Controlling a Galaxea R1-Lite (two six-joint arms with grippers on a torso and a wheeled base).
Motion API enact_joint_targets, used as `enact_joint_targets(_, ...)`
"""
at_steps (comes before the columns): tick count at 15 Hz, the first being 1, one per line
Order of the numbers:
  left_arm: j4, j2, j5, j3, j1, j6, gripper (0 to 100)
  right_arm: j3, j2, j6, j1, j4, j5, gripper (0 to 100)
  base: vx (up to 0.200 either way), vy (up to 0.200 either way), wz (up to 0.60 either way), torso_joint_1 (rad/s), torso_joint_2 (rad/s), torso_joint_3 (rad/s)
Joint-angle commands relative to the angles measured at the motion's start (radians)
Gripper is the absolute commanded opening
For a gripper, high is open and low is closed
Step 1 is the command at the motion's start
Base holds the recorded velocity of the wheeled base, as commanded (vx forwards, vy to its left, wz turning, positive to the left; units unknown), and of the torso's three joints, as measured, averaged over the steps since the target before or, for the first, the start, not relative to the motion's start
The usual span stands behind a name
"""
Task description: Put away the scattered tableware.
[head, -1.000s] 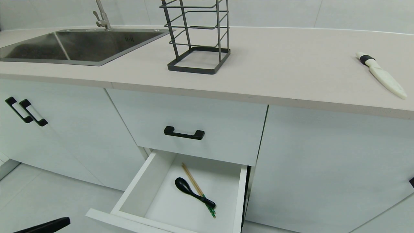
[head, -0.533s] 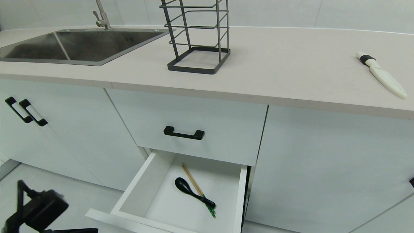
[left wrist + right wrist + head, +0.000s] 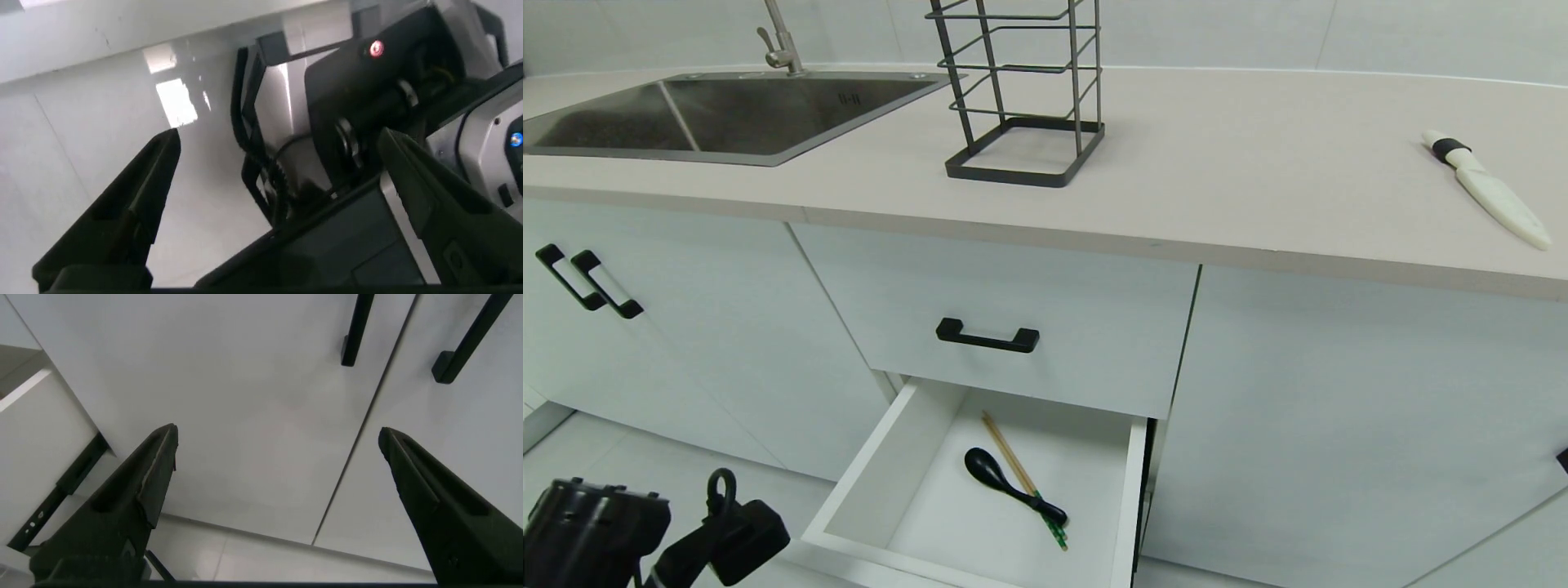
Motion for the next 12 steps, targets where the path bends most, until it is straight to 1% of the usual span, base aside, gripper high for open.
enact_joint_targets(1, -0.014, 0.077, 0.004, -0.004, -0.001, 0.001, 100, 0.0, 0.003, 0.0, 0.0, 0.0, 0.0, 100, 0.0, 0.0, 0.0, 0.0, 0.0, 0.0)
enact_joint_targets(5, -0.135, 0.16, 0.004, 0.002, -0.001, 0.004, 100, 0.0, 0.003, 0.0, 0.0, 0.0, 0.0, 100, 0.0, 0.0, 0.0, 0.0, 0.0, 0.0)
enact_joint_targets(7, -0.175, 0.188, 0.004, 0.004, -0.001, 0.004, 100, 0.0, 0.003, 0.0, 0.0, 0.0, 0.0, 100, 0.0, 0.0, 0.0, 0.0, 0.0, 0.0)
enact_joint_targets(11, -0.218, 0.217, 0.004, -0.002, -0.001, 0.004, 100, 0.0, 0.003, 0.0, 0.0, 0.0, 0.0, 100, 0.0, 0.0, 0.0, 0.0, 0.0, 0.0)
enact_joint_targets(12, -0.261, 0.235, 0.004, -0.001, -0.001, 0.004, 100, 0.0, 0.003, 0.001, 0.0, 0.0, 0.0, 100, 0.0, 0.0, 0.0, 0.0, 0.0, 0.0)
